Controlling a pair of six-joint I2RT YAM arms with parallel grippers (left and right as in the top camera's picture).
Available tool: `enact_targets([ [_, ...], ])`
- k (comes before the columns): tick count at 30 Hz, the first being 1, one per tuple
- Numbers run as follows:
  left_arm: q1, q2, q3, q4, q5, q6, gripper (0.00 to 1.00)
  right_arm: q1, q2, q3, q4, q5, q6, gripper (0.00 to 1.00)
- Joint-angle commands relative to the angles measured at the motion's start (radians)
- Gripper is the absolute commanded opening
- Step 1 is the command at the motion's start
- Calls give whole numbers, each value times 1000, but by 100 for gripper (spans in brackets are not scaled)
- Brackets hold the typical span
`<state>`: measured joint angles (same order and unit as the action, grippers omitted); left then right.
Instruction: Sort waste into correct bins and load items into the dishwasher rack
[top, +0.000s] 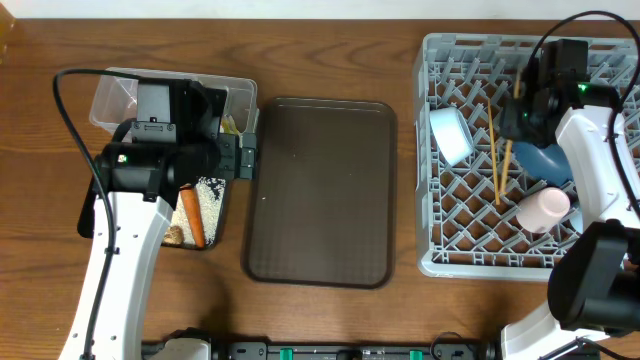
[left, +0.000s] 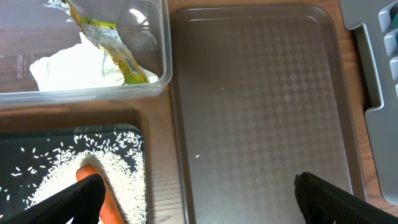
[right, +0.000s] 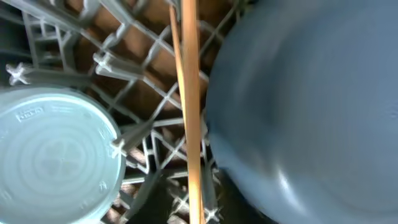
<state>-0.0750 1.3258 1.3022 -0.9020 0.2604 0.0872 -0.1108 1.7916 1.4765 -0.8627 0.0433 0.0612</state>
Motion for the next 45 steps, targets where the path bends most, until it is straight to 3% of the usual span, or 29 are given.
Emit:
enact_targets([
  [1, 2, -6, 11, -3, 8, 21, 98, 8, -25, 9, 9, -39, -26, 50],
  [13, 2, -6, 11, -3, 8, 21, 98, 59, -344, 34, -76, -444, -6, 66],
  [14, 2, -6, 11, -3, 9, 21, 98, 79, -380, 34, -92, -486, -6, 74],
  [15, 2, -6, 11, -3, 8, 21, 98, 93, -400, 34, -101, -507, -6, 95],
  [16, 2, -6, 11, -3, 9, 21, 98, 110, -423, 34, -115, -533, -6, 99],
  [21, 2, -6, 11, -3, 9, 21, 98, 221, -529, 34, -206, -691, 69, 99],
  [31, 2, -6, 11, -3, 9, 21, 98, 273, -677, 34, -254, -398, 26, 99],
  [40, 2, -6, 11, -3, 9, 21, 98, 276, -898, 20, -241, -295, -195, 99],
  [45, 2, -6, 11, -3, 8, 21, 98, 267, -1013, -75, -189, -200, -288, 99],
])
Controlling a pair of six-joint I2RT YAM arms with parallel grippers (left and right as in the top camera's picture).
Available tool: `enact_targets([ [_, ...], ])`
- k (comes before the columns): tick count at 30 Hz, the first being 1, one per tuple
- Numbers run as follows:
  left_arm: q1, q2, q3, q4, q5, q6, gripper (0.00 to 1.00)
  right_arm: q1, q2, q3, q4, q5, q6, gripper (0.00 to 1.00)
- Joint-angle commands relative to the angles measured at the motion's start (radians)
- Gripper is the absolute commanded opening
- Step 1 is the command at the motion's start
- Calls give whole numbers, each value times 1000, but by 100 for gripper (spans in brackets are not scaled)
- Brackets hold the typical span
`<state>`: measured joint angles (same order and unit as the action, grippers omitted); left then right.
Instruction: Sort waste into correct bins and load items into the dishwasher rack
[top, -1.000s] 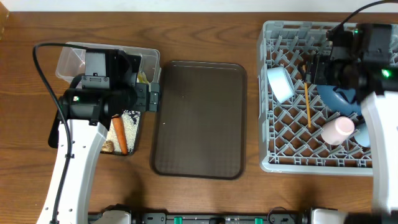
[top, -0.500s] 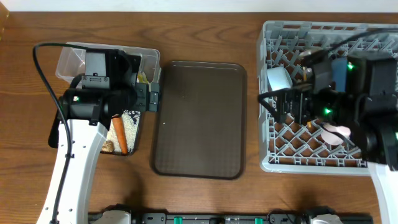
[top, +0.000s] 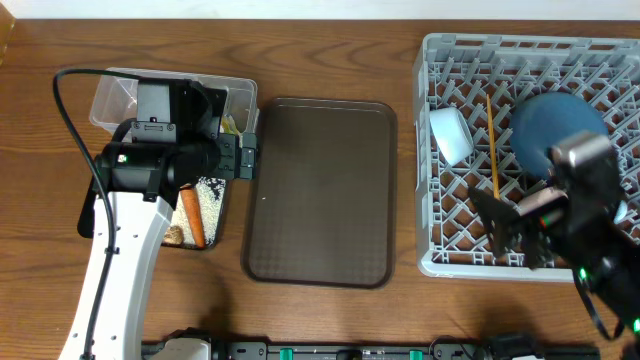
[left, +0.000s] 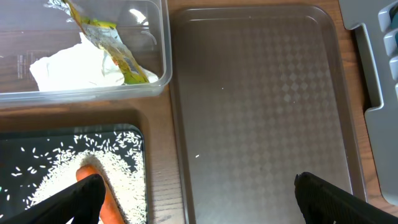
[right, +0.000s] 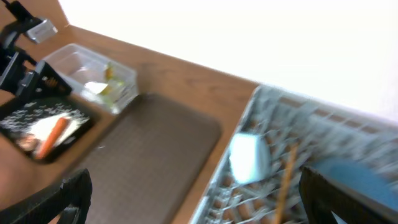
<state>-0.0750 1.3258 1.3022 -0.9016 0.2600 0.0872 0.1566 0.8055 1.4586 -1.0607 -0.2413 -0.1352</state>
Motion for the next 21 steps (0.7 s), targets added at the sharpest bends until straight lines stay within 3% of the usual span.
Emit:
enact_targets([
  [1, 2, -6, 11, -3, 9, 21, 98, -6, -57, -102, 38, 94, -103, 99],
  [16, 2, -6, 11, -3, 9, 21, 98, -15, -503, -964, 589, 40, -112, 99],
  [21, 2, -6, 11, -3, 9, 21, 98, -15, -647, -1171, 724, 26, -112, 99],
])
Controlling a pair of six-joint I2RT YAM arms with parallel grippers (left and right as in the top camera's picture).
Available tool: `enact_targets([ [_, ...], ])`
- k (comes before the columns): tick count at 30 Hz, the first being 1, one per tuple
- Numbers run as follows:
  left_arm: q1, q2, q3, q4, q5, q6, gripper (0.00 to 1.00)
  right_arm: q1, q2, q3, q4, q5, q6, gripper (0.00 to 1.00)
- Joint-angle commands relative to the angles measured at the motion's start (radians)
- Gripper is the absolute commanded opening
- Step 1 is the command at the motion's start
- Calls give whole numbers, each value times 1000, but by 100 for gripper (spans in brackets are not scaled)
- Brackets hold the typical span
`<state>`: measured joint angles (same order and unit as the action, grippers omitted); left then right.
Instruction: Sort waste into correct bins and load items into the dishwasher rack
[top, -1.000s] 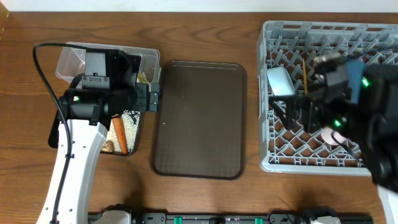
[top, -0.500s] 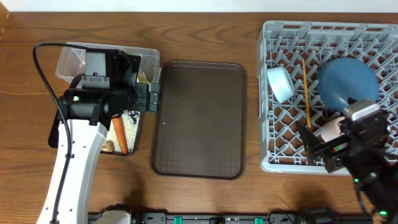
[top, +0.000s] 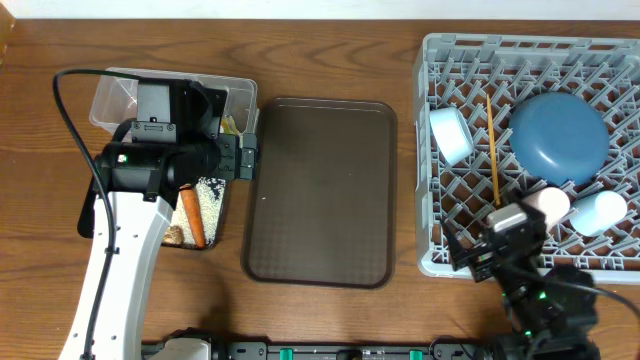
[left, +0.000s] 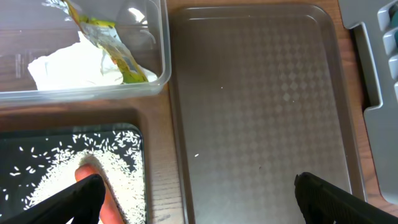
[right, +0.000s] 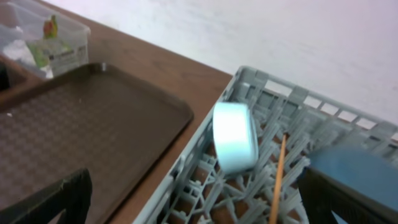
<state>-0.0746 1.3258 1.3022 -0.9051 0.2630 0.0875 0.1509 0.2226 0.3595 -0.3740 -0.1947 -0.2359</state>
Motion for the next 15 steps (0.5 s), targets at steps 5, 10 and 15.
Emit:
enact_targets([
  [5, 1, -6, 11, 0, 6, 21, 98, -9, -184, -218, 151, -20, -11, 99],
  [10, 1, -6, 11, 0, 6, 21, 98, -10, -218, -337, 305, -19, -11, 99],
  [15, 1, -6, 11, 0, 6, 21, 98, -10, -218, -354, 326, -15, -13, 99],
])
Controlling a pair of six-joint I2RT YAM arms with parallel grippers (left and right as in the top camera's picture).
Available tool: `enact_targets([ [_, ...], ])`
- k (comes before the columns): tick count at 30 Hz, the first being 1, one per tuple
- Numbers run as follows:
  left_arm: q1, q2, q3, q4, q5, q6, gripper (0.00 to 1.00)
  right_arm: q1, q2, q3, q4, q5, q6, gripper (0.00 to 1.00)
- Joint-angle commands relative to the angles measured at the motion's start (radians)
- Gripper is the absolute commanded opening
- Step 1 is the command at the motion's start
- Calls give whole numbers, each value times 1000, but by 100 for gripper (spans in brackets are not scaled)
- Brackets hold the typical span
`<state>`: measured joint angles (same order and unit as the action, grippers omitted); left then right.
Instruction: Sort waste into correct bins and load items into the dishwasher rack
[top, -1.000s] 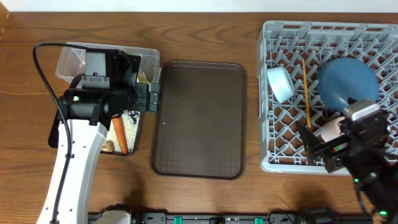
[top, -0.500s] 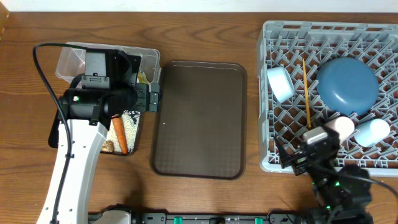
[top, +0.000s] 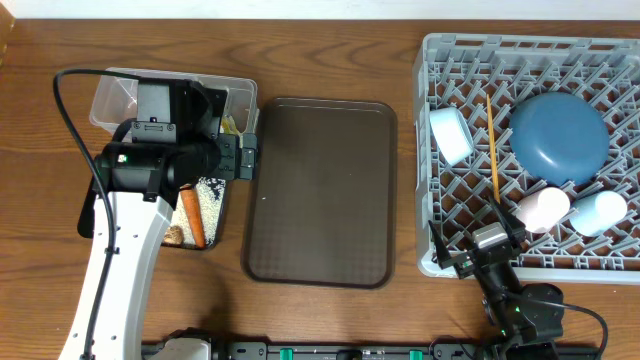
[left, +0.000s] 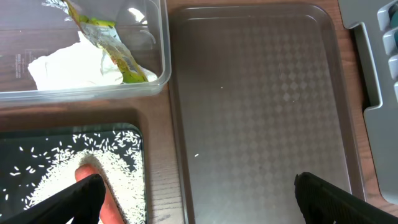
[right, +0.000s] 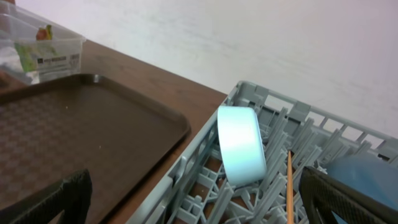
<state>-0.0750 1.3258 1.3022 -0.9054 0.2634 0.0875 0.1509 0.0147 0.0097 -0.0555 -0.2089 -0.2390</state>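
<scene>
The grey dishwasher rack (top: 437, 215) at the right holds a light blue cup (top: 452, 135), wooden chopsticks (top: 492, 150), a blue plate (top: 558, 137), a pink cup (top: 542, 208) and a pale cup (top: 598, 212). My right gripper (top: 478, 245) sits low at the rack's front edge, open and empty; its wrist view looks across the light blue cup (right: 241, 144) and a chopstick (right: 290, 186). My left gripper (left: 199, 199) is open and empty over the seam between the bins and the brown tray (left: 267, 106).
At the left, a clear bin (left: 93, 87) holds white paper and a yellow-green wrapper (left: 112, 53). A black bin (left: 37, 140) holds rice and a carrot (top: 192, 218). The brown tray (top: 320, 190) lies between the bins and the rack.
My right arm has dropped a little further back toward the table's near edge, still open. The left arm and all items are where they were.
My right gripper was deep in the rack, close against the chopsticks and the blue plate. Then it was open and empty near the rack's front, with the chopsticks lying in the rack. It has since drawn back to the near edge. The left arm never moved.
</scene>
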Motion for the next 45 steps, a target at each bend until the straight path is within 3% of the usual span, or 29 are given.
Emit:
enact_targets([
  [1, 2, -6, 11, 0, 6, 21, 98, -10, -10, -4, 7, -1, -10, 99],
  [29, 2, -8, 11, 0, 6, 21, 98, -10, -10, -4, 3, -2, -9, 99],
  [39, -23, -180, -55, 6, -41, 32, 98, -10, -9, -4, 3, -2, -9, 99],
  [42, -23, -270, -111, 89, -47, 48, 98, -10, -9, -4, 3, -2, -9, 99],
  [45, -23, -376, -215, 270, -47, 103, 98, -10, -9, -4, 3, -2, -9, 99],
])
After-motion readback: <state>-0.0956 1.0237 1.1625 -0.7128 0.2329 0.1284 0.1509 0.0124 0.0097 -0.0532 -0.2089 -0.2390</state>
